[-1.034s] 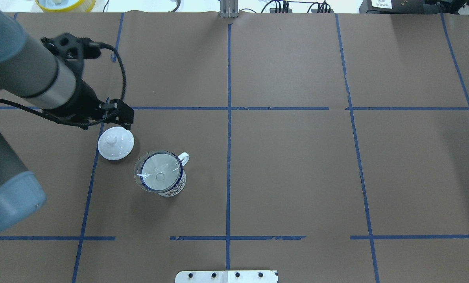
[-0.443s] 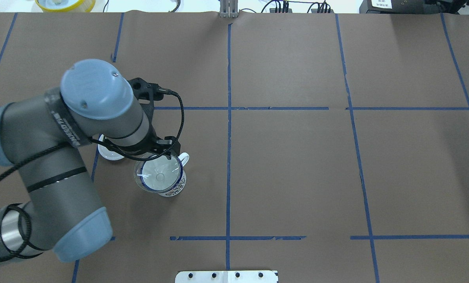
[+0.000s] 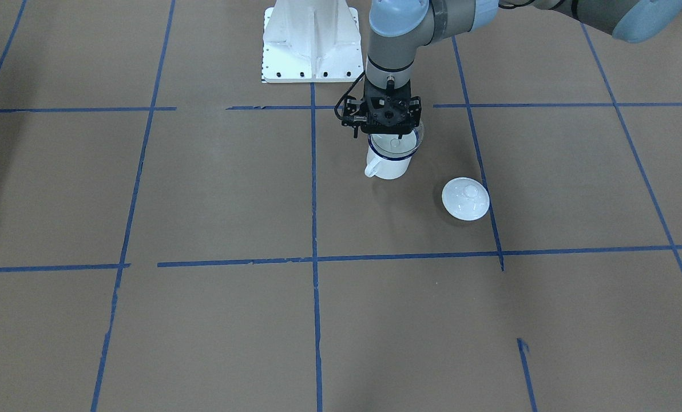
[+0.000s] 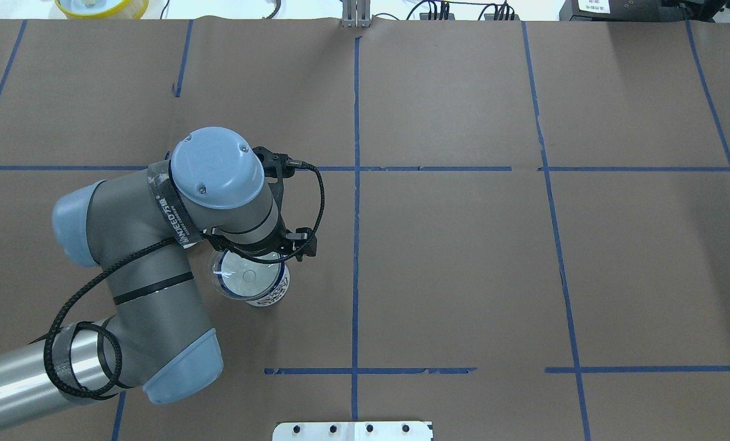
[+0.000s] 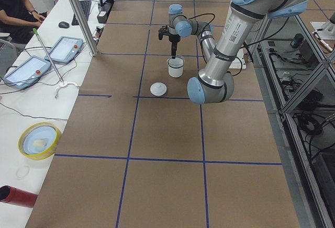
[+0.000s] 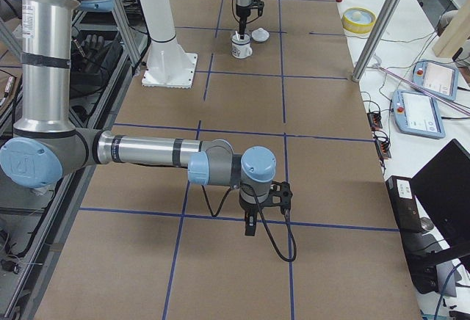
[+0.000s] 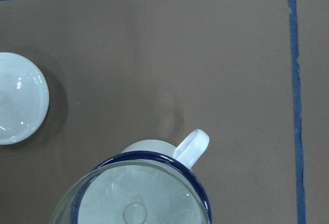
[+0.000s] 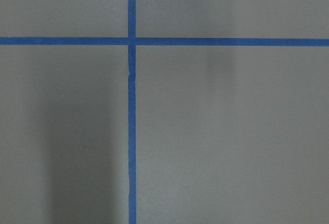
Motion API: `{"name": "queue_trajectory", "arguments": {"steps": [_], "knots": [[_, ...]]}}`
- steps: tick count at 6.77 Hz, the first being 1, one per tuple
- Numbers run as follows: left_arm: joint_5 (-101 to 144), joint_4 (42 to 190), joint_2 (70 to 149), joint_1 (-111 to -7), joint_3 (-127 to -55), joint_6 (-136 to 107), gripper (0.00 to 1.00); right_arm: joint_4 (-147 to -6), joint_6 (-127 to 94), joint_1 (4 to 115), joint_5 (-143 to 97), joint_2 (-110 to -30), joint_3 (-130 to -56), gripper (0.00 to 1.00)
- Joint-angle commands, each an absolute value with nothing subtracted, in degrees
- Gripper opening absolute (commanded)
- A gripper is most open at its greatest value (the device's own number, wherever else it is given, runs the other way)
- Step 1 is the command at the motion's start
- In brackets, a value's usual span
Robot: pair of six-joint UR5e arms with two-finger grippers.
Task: Remove funnel from cup
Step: 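Move the left gripper down over the clear funnel in the mug, then grasp the funnel with the left gripper and lift it out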
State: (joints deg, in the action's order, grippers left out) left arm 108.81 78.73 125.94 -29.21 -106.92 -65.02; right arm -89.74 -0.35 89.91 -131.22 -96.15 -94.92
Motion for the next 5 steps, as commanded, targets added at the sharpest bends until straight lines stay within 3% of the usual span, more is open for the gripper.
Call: {"name": "queue_trajectory", "arguments": {"steps": [1,2,3,5], "knots": [[108.81,79.72,125.77,-29.18,-105.91,-65.13,0.45,-89.74,-0.35,89.91,-131.22,-96.15,-94.92,1.0],[108.72,79.63,125.68,-29.18,-105.82,-65.13,0.15,-89.74,-0.35,89.91,-131.22,-96.15,-94.92,1.0],[108.72,79.45,125.77,-29.18,-106.17,-65.13,0.0,-89.74,-0.35,89.91,-131.22,-96.15,-94.92,1.0],[108.81,78.84,125.77,-29.27,-107.4,-65.21,0.0,-89.74,-0.35,89.91,-131.22,-96.15,-94.92,1.0]]}}
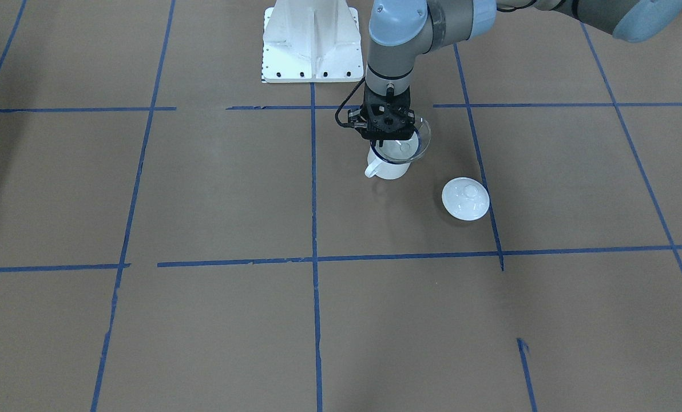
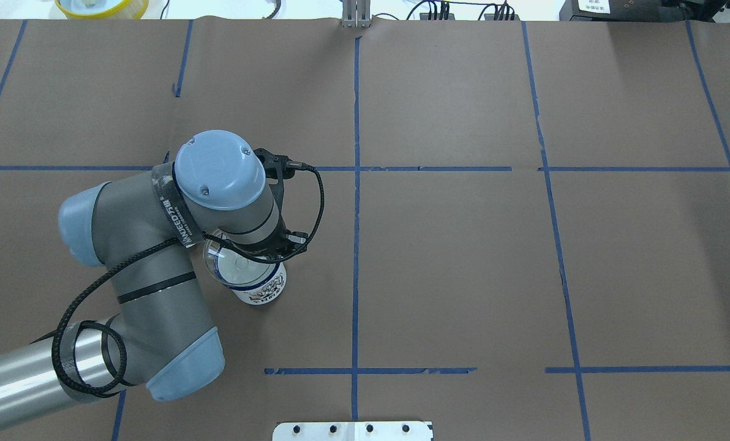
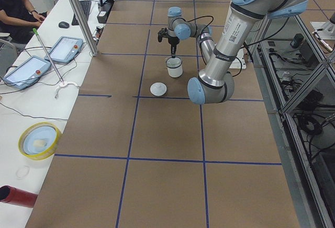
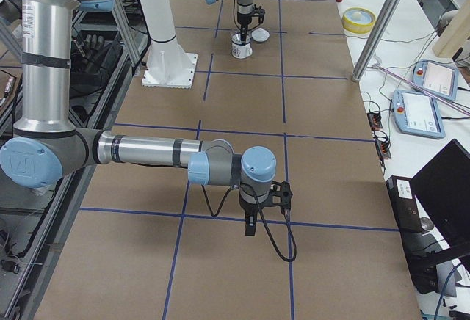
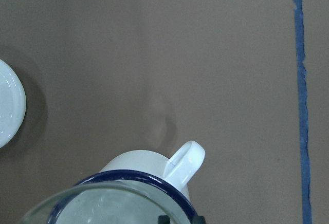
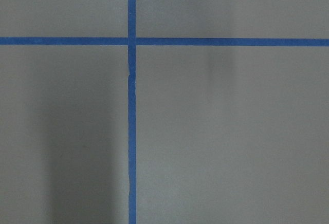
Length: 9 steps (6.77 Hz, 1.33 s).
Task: Remove funnel from cup
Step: 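Grasp the funnel with the left gripper and lift it out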
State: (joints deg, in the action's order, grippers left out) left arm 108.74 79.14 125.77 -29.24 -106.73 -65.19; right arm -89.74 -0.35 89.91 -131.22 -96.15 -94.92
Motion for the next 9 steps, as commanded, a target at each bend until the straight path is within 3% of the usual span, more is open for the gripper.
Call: {"name": "queue_trajectory", "arguments": {"steps": [1,3,5,6,9], "knots": [[108.9,76.31,125.86,-29.44,-109.84,-65.21,0.0,-89.74,-0.35,89.91,-131.22,-96.15,-94.92,1.0],[109.42,66.84,126.47,-33.8,-118.79,-64.69,0.0,-89.74,-0.35,89.91,-131.22,-96.15,-94.92,1.0],[115.98,66.35,126.56,-47.3,-122.6,-64.25,0.0,-89.74,-0.35,89.91,-131.22,-96.15,-94.92,1.0],[116.89,72.27,125.87,-50.33,-121.56,-65.55,0.0,-89.74,-0.35,89.91,-131.22,-96.15,-94.92,1.0],[111.14,98.53,125.68,-55.02,-106.41,-85.37,0.0,-89.74,-0.35,89.91,-131.22,-96.15,-94.92,1.0]]}}
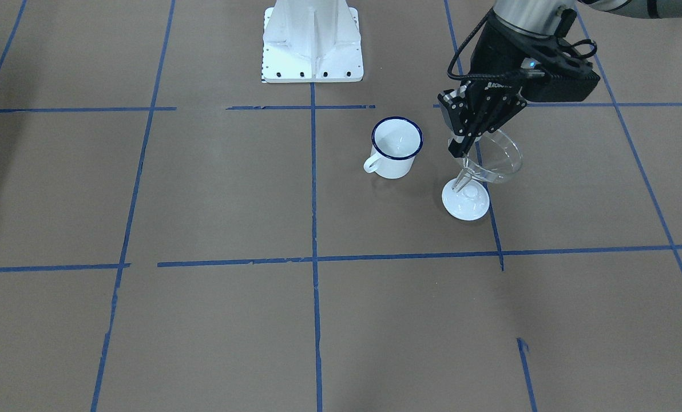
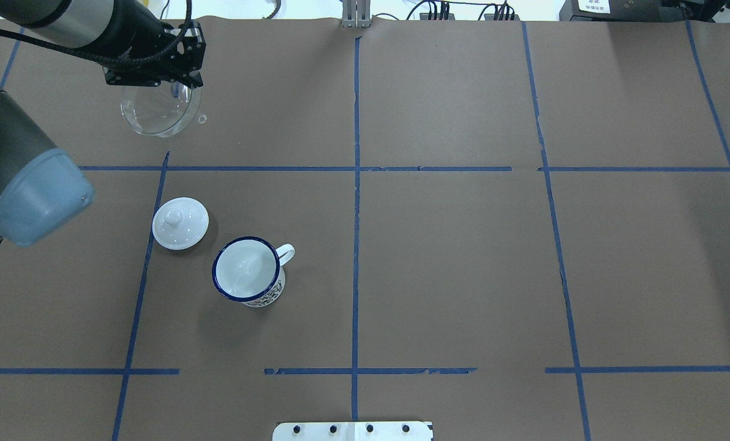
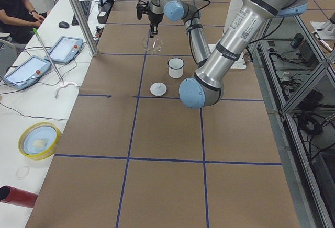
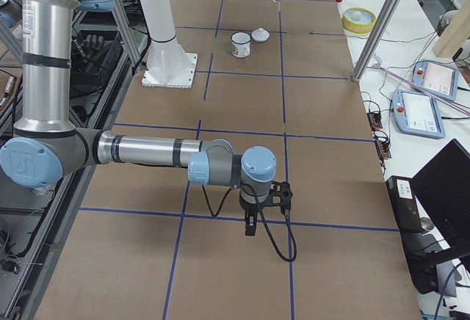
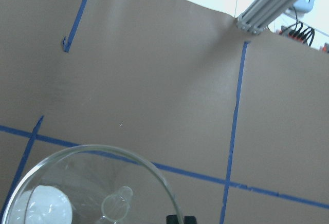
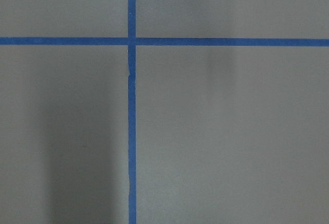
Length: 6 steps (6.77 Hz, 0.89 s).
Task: Remove funnel from cup
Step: 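Carry the funnel farther from the robot and set it down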
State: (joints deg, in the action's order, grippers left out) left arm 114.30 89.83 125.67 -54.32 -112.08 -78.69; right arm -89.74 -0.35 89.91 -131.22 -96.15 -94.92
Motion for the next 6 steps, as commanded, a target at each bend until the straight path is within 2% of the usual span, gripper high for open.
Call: {"name": "queue_trajectory", "arguments": {"steps": [1,2,6], "knots": [[107.96,109.75,125.68,-54.76,-99.39,-93.17,0.0,-89.74,-0.35,89.91,-131.22,-96.15,-94.92,1.0],[105.84,115.26,125.77,-54.49,-94.97,-97.95,0.0,-89.74,-0.35,89.91,-131.22,-96.15,-94.83,1.0],[80.59,122.43,125.6,-45.04,-88.7,-110.89,0.0,-89.74,-0.35,89.91,-131.22,-96.15,-94.92,1.0]]}}
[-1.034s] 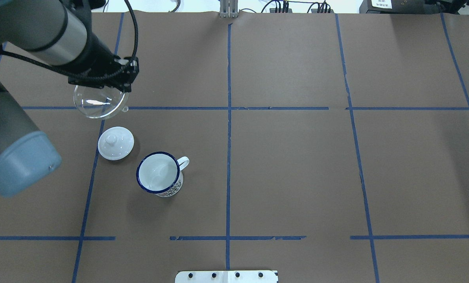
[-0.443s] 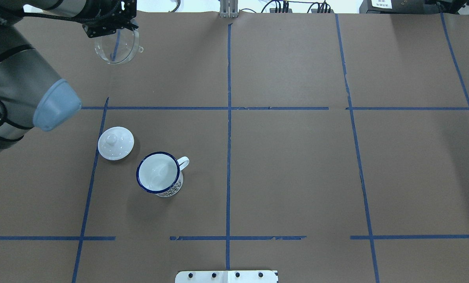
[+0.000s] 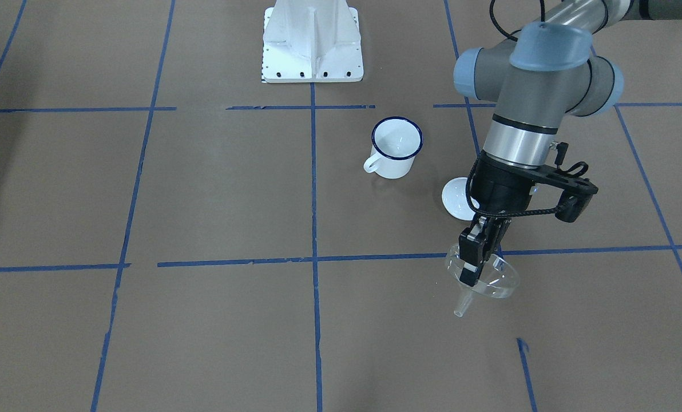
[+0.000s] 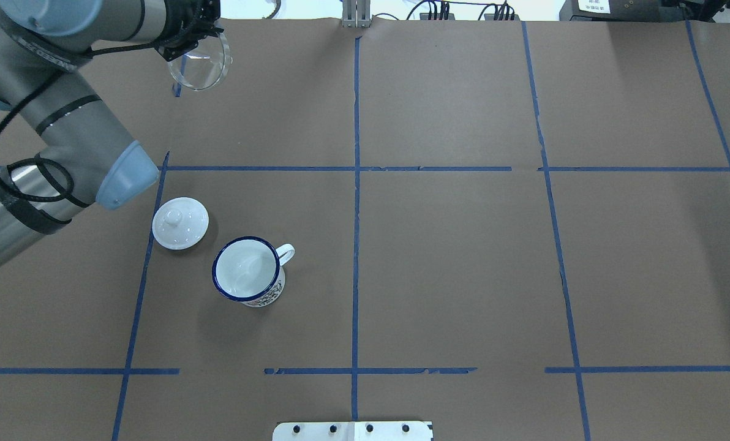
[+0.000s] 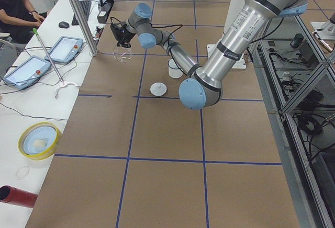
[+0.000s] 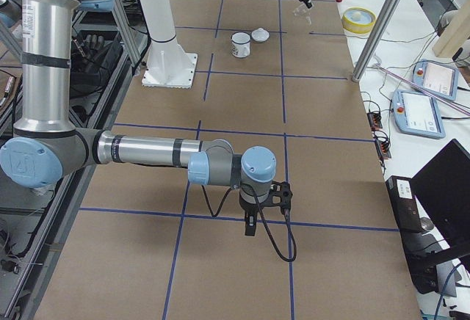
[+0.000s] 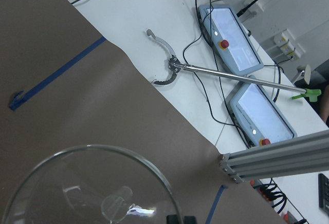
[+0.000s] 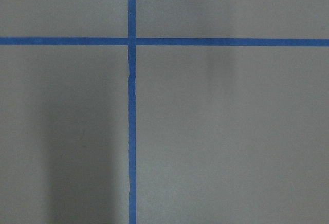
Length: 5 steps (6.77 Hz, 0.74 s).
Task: Remove funnel from cup
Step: 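Carry the funnel farther from the robot and set it down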
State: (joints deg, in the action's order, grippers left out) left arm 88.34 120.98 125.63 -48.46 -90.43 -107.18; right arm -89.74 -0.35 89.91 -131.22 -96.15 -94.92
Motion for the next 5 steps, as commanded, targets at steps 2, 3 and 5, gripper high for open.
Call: {"name": "queue_trajectory", "arguments": {"steps": [2,3,5], "knots": [[68.59,125.92,125.51,-40.52,-83.78,-117.05,0.0,-89.74,-0.35,89.91,-131.22,-96.15,-94.92,1.0],[65.07,129.95,124.38,-40.34,-80.98,-119.25,0.0,-89.74,-0.35,89.91,-131.22,-96.15,-94.92,1.0],[58.92,134.63,123.57,-38.68,-76.57,-119.79,0.0,-89.74,-0.35,89.91,-131.22,-96.15,-94.92,1.0]]}}
